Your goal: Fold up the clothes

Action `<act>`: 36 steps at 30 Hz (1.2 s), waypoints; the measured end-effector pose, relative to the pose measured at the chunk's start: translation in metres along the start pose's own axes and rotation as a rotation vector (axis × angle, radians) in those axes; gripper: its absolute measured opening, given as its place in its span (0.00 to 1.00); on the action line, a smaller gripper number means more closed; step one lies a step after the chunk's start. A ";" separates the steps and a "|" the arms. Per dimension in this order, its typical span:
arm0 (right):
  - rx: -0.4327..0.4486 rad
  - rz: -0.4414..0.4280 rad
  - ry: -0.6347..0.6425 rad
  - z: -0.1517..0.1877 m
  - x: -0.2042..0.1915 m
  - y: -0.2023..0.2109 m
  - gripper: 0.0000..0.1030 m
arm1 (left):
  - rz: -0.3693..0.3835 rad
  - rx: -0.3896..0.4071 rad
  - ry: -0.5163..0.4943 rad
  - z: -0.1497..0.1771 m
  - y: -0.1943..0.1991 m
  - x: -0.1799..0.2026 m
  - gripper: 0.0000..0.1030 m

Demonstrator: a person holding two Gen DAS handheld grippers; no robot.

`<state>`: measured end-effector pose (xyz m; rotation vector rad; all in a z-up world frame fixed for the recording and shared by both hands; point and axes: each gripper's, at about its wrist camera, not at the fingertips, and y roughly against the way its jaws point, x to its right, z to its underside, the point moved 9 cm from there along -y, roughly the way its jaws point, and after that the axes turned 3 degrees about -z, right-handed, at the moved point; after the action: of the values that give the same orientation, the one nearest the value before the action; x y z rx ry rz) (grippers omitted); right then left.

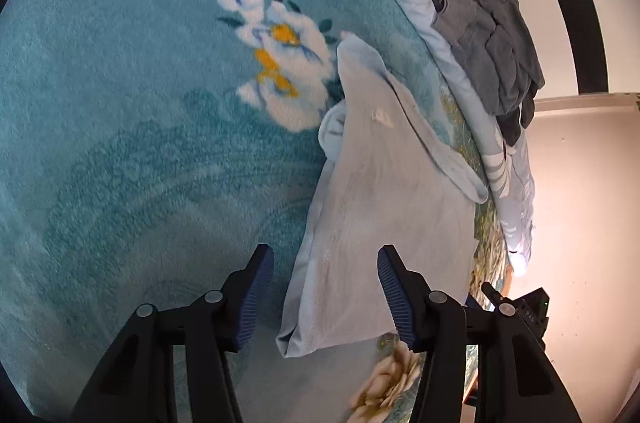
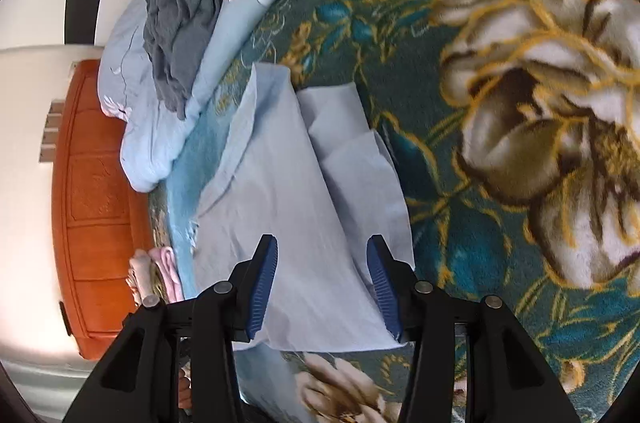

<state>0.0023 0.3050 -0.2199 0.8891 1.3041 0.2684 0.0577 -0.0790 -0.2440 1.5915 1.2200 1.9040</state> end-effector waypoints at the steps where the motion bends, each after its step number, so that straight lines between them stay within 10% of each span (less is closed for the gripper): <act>1: -0.009 0.015 0.026 0.003 -0.002 -0.003 0.45 | 0.000 -0.004 -0.011 0.003 -0.001 0.001 0.46; 6: -0.048 0.033 0.135 0.014 -0.019 -0.010 0.25 | 0.004 -0.027 -0.074 0.015 -0.007 0.010 0.34; 11: -0.105 0.066 0.211 0.032 -0.019 -0.015 0.24 | 0.020 -0.033 -0.073 0.021 -0.011 0.011 0.34; 19: -0.104 0.152 0.195 0.032 -0.008 -0.023 0.23 | -0.065 -0.033 -0.166 0.029 -0.007 0.017 0.07; 22: -0.114 0.158 0.205 0.035 -0.010 -0.023 0.05 | -0.038 -0.008 -0.172 0.030 0.003 0.021 0.04; 28: -0.023 -0.066 0.200 0.036 -0.048 0.021 0.04 | 0.112 0.064 -0.121 0.021 0.048 0.035 0.03; 36: -0.053 0.079 0.100 0.057 0.017 0.020 0.04 | -0.140 -0.075 -0.098 0.049 0.001 -0.011 0.03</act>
<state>0.0653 0.3051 -0.2184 0.8926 1.3500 0.4121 0.1065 -0.0696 -0.2508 1.5006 1.1730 1.7439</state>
